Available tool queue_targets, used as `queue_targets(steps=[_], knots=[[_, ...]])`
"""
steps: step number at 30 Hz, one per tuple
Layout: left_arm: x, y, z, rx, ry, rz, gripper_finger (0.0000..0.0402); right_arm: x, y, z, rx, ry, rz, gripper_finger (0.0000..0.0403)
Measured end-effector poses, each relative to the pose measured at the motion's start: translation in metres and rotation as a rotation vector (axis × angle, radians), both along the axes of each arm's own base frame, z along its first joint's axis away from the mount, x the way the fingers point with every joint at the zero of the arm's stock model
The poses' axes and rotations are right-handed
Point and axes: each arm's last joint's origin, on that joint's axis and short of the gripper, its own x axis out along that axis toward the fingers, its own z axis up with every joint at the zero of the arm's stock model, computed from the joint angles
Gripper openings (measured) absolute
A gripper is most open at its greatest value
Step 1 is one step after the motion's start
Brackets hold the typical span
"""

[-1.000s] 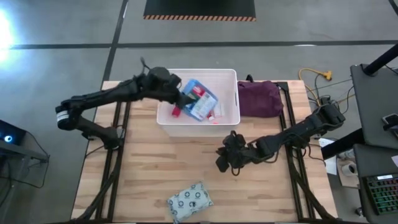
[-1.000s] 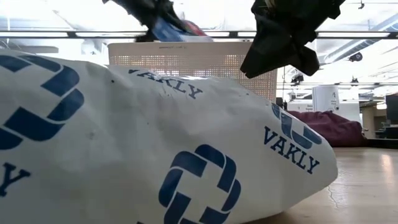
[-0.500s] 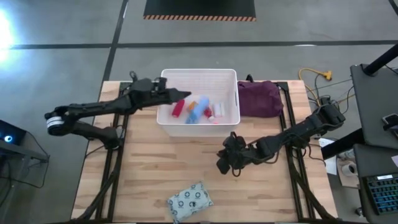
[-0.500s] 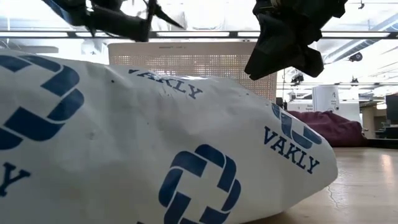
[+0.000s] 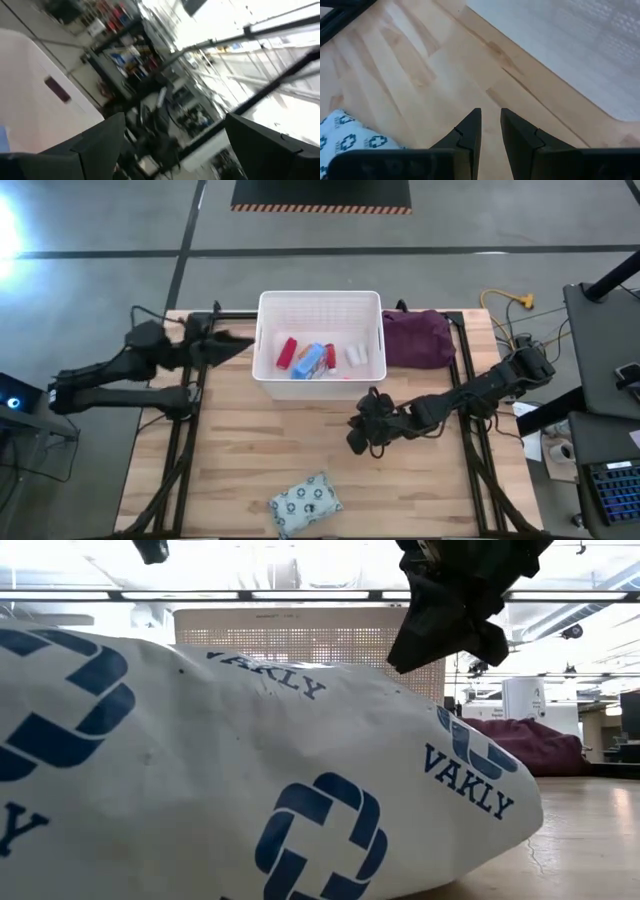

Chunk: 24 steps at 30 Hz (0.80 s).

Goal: Pick & place medical supplies in basket/bin
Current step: Put the mailer bag into the white bin

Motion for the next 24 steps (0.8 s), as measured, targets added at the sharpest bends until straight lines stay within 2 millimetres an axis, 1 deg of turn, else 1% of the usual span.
queue_targets(steps=[3,8,10,14,18,21,24], knots=[[-0.007,-0.009,-0.002,-0.007,0.020,-0.065,0.0326,0.003,0.003,0.005,-0.005,-0.014,0.058,0.0068],[-0.005,-0.026,-0.008,-0.016,0.077,-0.237,0.0326,0.007,0.009,0.014,0.054,-0.013,0.160,0.0068],[-0.001,-0.034,-0.016,-0.022,0.170,-0.297,0.0326,0.008,0.010,0.015,0.073,-0.014,0.167,0.0068],[0.007,-0.052,-0.040,-0.055,0.409,-0.423,0.0326,0.007,0.015,0.015,0.133,-0.010,0.187,0.0068],[0.015,-0.077,-0.055,-0.033,0.539,-0.540,0.0324,0.004,0.027,0.015,0.208,0.005,0.252,0.0068],[0.021,-0.098,-0.067,0.011,0.613,-0.600,0.0306,0.002,0.036,0.011,0.282,0.032,0.269,0.0068],[0.026,-0.115,-0.081,0.037,0.688,-0.631,0.0277,0.003,0.042,0.007,0.380,0.048,0.190,0.0068]])
